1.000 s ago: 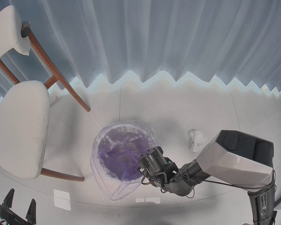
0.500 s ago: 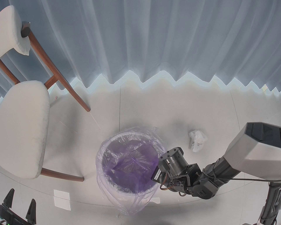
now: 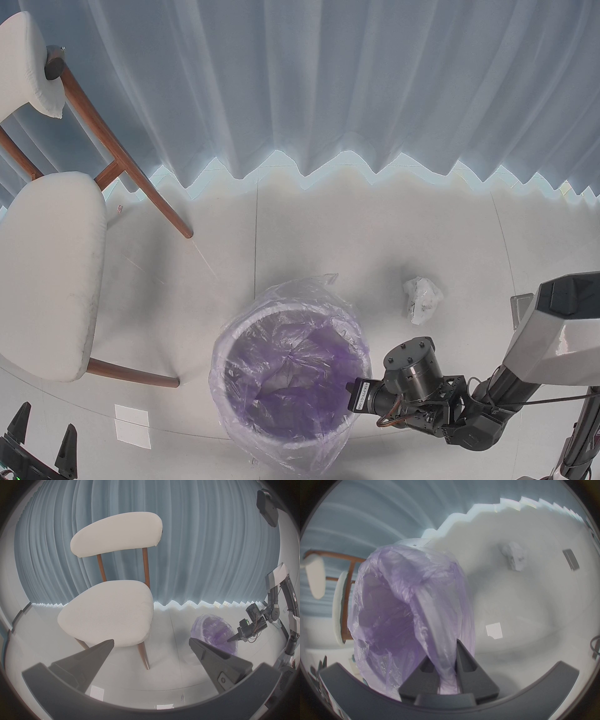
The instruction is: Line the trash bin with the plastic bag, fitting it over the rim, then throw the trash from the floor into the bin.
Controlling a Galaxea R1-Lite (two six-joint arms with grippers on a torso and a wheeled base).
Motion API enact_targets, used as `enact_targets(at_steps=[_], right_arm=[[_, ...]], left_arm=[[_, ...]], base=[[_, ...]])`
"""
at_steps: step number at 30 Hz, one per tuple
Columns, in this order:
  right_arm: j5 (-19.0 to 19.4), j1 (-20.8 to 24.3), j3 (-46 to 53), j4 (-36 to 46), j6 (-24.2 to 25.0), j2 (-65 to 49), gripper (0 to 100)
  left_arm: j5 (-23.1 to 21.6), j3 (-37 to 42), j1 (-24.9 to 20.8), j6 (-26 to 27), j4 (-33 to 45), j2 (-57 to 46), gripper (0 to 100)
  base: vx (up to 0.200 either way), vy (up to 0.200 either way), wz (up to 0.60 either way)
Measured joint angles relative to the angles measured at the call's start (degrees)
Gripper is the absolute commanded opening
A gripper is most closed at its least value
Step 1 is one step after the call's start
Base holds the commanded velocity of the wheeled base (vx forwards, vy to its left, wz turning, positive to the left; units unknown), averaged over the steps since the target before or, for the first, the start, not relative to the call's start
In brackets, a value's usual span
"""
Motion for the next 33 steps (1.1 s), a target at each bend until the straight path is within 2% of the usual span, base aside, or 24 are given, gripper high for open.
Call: enact_targets(at_steps=[4,15,26,33], right_arm=[[0.79,-0.80,4.67,-8.84,-5.86,0.02,0],[3.32,-2.49,17.64,-27.94,-11.31,0.80,0],[3.62,-2.79,24.95,-40.25,-14.43,3.43,0],[3.47,-4.08,27.68,-40.97,-16.98,4.47,0]], left_arm=[[0.00,0.00,-0.02,0.00,0.00,0.01,100],[0.00,0.00,-0.07,0.01,0.02,0.04,100],[0.00,0.00,-0.07,-0.02,0.05,0.06,100],[-0.02,0.00,-0.07,0.06,0.05,0.09,100]], base=[[0.000,0.000,0.00],[0.000,0.000,0.00],[0.000,0.000,0.00],[0.000,0.000,0.00]])
